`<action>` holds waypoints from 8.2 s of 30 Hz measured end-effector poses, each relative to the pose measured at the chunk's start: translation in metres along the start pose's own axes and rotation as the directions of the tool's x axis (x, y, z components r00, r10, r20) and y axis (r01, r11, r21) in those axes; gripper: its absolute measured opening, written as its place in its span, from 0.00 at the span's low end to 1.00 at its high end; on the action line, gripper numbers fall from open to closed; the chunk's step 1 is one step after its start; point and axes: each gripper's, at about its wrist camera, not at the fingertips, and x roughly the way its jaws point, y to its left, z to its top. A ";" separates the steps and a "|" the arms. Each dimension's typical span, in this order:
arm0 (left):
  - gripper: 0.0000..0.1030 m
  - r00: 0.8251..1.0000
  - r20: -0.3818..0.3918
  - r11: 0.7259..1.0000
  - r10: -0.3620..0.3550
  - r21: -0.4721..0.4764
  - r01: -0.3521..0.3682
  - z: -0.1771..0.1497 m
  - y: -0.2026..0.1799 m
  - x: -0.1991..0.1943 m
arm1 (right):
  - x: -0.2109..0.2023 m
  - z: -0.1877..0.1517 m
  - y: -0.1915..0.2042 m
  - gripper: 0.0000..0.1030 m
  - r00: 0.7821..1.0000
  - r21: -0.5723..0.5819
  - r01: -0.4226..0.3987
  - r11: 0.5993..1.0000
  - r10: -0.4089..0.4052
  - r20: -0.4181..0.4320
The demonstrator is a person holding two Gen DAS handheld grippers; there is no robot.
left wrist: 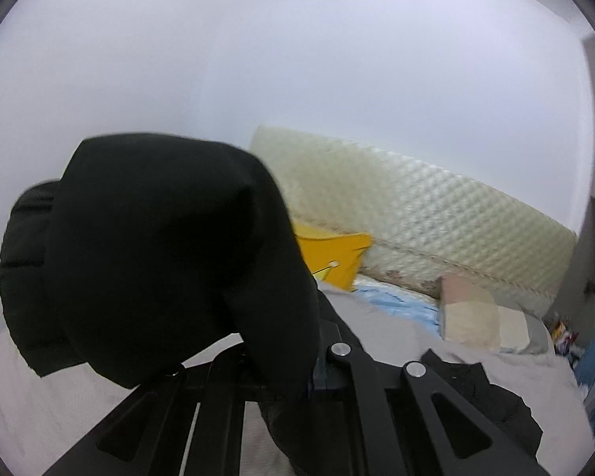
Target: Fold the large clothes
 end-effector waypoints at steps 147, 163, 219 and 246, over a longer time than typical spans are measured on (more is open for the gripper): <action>0.85 0.678 -0.732 0.992 -0.071 0.020 0.126 -0.314 0.020 -0.085 | 0.105 -0.080 -0.153 1.00 0.823 0.275 -0.064 0.959 0.207 -0.529; 0.87 0.629 -0.759 0.986 -0.167 -0.136 0.098 -0.324 0.030 -0.089 | 0.082 -0.048 -0.123 0.65 0.821 0.349 -0.316 0.882 0.438 -0.366; 0.03 0.570 -0.425 0.711 -0.703 -0.457 0.535 -0.202 0.102 -0.246 | -0.139 -0.016 -0.080 0.08 0.954 0.305 -0.257 0.917 0.292 -0.074; 0.03 0.553 -0.581 0.760 -0.597 -0.190 0.622 -0.114 0.089 -0.346 | -0.239 0.040 -0.110 0.08 0.930 0.321 -0.272 0.907 0.333 -0.152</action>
